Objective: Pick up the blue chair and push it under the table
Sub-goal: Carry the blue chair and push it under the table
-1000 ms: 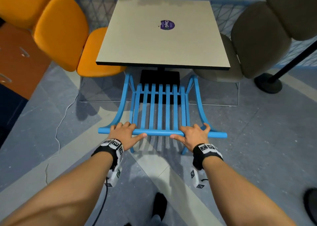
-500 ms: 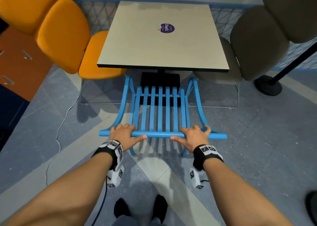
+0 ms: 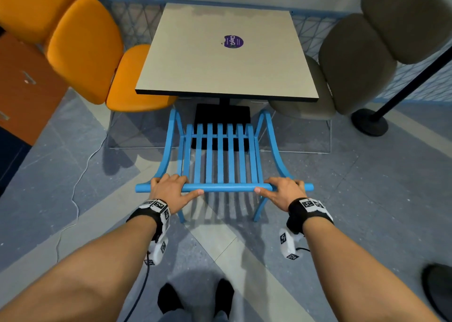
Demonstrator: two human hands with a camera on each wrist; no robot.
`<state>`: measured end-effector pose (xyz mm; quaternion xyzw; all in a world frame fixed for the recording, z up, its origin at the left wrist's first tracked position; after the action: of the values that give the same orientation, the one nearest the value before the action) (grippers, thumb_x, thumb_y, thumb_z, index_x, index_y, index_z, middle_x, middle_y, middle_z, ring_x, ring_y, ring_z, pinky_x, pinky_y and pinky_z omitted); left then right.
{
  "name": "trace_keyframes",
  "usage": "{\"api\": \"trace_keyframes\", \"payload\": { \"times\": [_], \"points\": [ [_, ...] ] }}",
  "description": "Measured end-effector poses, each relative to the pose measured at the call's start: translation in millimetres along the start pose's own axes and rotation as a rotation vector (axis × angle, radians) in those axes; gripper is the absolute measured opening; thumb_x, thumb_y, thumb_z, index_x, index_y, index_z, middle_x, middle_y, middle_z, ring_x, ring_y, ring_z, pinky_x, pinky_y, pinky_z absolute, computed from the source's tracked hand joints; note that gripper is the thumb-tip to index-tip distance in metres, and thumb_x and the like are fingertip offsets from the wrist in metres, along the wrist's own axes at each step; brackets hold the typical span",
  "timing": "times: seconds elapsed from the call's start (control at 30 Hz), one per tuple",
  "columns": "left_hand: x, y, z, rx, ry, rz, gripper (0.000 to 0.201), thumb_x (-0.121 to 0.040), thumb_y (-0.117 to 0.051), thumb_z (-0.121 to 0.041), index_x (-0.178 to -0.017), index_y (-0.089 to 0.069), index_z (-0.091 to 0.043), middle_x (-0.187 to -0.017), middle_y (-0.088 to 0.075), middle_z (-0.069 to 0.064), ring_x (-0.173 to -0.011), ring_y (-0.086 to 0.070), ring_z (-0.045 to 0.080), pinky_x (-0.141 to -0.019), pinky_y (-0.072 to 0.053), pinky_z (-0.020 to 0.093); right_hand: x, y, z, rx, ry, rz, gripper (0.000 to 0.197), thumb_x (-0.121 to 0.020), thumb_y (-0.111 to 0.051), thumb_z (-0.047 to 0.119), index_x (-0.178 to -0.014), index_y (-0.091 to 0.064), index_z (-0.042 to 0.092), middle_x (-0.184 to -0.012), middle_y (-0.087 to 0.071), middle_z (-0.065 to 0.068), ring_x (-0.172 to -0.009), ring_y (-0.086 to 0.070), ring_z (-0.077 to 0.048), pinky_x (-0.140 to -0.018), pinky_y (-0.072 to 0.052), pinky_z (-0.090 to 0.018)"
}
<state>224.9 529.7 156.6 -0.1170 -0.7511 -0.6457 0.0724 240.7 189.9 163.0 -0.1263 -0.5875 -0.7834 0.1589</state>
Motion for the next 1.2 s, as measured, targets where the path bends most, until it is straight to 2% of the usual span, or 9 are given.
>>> {"api": "trace_keyframes", "payload": {
  "times": [0.1,0.2,0.27,0.4,0.53,0.7,0.87,1.07,1.2],
  "points": [
    [-21.4,10.6,16.5,0.057,-0.017,0.060,0.072,-0.067,-0.024,-0.095,-0.091,-0.055,-0.035,-0.083,-0.055,-0.013,-0.091,-0.050,0.018,-0.090,-0.030,0.045,3.0,-2.0,5.2,0.004,0.041,-0.007,0.061,-0.084,-0.045,0.076,-0.131,-0.056,0.037,-0.124,-0.065,0.008,-0.120,-0.055,-0.019,-0.109,-0.025,-0.050],
    [-27.6,13.5,25.9,0.147,-0.040,0.137,0.084,-0.056,-0.024,-0.100,-0.098,-0.057,-0.035,-0.082,-0.055,-0.014,-0.094,-0.054,0.020,-0.091,-0.031,0.045,9.8,1.9,-17.6,0.073,-0.033,-0.035,0.059,-0.088,-0.042,0.074,-0.133,-0.052,0.038,-0.132,-0.061,0.003,-0.125,-0.051,-0.023,-0.111,-0.025,-0.053],
    [-23.6,14.8,39.3,0.113,-0.034,0.102,0.085,-0.055,-0.025,-0.101,-0.102,-0.059,-0.039,-0.099,-0.059,-0.008,-0.107,-0.053,0.025,-0.100,-0.028,0.050,11.5,3.3,-31.4,0.066,-0.066,-0.030,0.059,-0.089,-0.038,0.074,-0.134,-0.052,0.039,-0.134,-0.059,0.001,-0.127,-0.049,-0.025,-0.112,-0.025,-0.055],
    [-10.6,13.4,81.6,0.056,0.182,0.087,0.081,-0.061,-0.037,-0.098,-0.111,-0.061,-0.040,-0.129,-0.055,-0.002,-0.127,-0.040,0.032,-0.111,-0.012,0.061,16.0,-3.6,-28.0,0.005,-0.094,-0.079,0.069,-0.085,-0.035,0.080,-0.129,-0.055,0.031,-0.127,-0.060,-0.002,-0.119,-0.049,-0.028,-0.104,-0.038,-0.052],
    [-9.1,11.2,75.5,0.080,0.091,0.058,0.103,-0.052,-0.024,-0.100,-0.108,-0.063,-0.024,-0.112,-0.064,0.008,-0.107,-0.048,0.030,-0.091,-0.039,0.043,23.1,-10.4,-30.0,-0.072,-0.132,-0.174,0.063,-0.082,-0.036,0.082,-0.110,-0.054,0.029,-0.117,-0.057,0.003,-0.109,-0.046,-0.025,-0.098,-0.037,-0.049],
    [-14.6,1.3,69.5,0.033,0.083,0.085,0.096,-0.054,-0.018,-0.101,-0.097,-0.058,-0.025,-0.099,-0.061,0.004,-0.094,-0.045,0.026,-0.083,-0.038,0.040,16.4,-6.2,-43.4,-0.052,-0.060,-0.203,0.065,-0.082,-0.035,0.081,-0.108,-0.054,0.025,-0.122,-0.054,0.002,-0.108,-0.046,-0.028,-0.092,-0.043,-0.048],
    [-14.6,-1.4,64.2,0.027,0.093,0.046,0.084,-0.061,-0.023,-0.100,-0.092,-0.054,-0.027,-0.091,-0.055,0.000,-0.088,-0.043,0.024,-0.081,-0.041,0.040,11.9,-2.1,-55.8,-0.086,-0.080,-0.218,0.067,-0.074,-0.030,0.090,-0.092,-0.043,0.027,-0.095,-0.049,0.005,-0.095,-0.045,-0.024,-0.078,-0.048,-0.045],
    [-14.3,2.2,56.5,-0.046,0.111,0.025,0.082,-0.065,-0.024,-0.098,-0.102,-0.054,-0.031,-0.103,-0.055,-0.001,-0.100,-0.047,0.026,-0.091,-0.041,0.047,11.3,-4.8,-50.4,0.095,-0.065,-0.228,0.065,-0.086,-0.025,0.083,-0.105,-0.054,0.028,-0.109,-0.059,0.003,-0.109,-0.050,-0.029,-0.107,-0.029,-0.056],
    [-17.0,-0.1,24.4,-0.053,-0.027,-0.003,0.073,-0.075,-0.024,-0.090,-0.116,-0.058,-0.040,-0.112,-0.058,-0.009,-0.111,-0.049,0.022,-0.100,-0.028,0.052,6.7,-6.4,-33.8,0.152,0.080,-0.168,0.063,-0.091,-0.018,0.077,-0.117,-0.056,0.035,-0.113,-0.063,0.010,-0.112,-0.053,-0.023,-0.107,-0.024,-0.051]
  ]
}}
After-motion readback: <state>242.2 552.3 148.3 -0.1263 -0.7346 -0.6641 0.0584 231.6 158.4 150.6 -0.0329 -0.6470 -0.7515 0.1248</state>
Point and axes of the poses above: each hand's wrist, its own x-axis away from the middle knuckle, its own y-axis out of the back of the hand, z = x × y, the point moved 6 cm from there along -x, towards the middle knuckle
